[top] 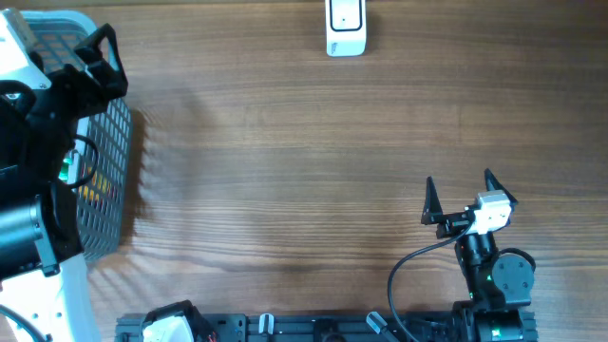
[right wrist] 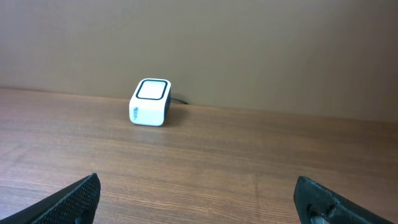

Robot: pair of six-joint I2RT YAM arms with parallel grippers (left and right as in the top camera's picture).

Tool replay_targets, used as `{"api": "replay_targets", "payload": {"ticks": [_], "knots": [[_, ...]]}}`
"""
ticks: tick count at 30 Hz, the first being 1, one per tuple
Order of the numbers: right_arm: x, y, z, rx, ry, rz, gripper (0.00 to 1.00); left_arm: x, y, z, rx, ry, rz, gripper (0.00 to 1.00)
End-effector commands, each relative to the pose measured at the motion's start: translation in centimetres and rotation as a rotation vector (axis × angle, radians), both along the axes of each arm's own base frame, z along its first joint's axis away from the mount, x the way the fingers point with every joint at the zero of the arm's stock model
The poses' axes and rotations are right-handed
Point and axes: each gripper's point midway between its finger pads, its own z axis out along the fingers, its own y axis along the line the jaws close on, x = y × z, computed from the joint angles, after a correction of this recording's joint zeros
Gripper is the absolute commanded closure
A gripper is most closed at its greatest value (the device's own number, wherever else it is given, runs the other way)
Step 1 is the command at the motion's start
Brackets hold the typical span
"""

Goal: Scan the item barcode
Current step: 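Move the left gripper over the basket and reach down inside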

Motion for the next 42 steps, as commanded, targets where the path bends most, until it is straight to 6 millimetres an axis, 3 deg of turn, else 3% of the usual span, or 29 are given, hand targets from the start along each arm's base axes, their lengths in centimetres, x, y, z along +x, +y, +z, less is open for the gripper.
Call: {"api": "replay_targets", "payload": {"ticks": [1,10,23,35,42], "knots": [[0.0,-0.1,0.0,-0.009,-0.003,-0.009,0.0,-0.2,0.6,1.0,-0.002,-0.022,0.023,0.0],[0.0,-0.1,0.0,-0.009,-0.003,-0.01,0.0,-0.3,2.2,1.2,-0.038,-0.033,0.128,0.0],[0.0,-0.1,0.0,-0.009,-0.003,-0.01,0.0,-3.8,11.0,0.3,-0.237,-0.054,0.507,0.0],[0.0,-0.1,0.0,-0.009,-0.003,-0.009,0.0,-7.0,16.8,0.5,-0.248,-0.096,0.698,0.0],[0.0,-0.1,0.0,-0.009,-0.003,-0.009,0.0,-9.4,20.7,-1.7,-0.266,-0.04,0.848,0.0]]}}
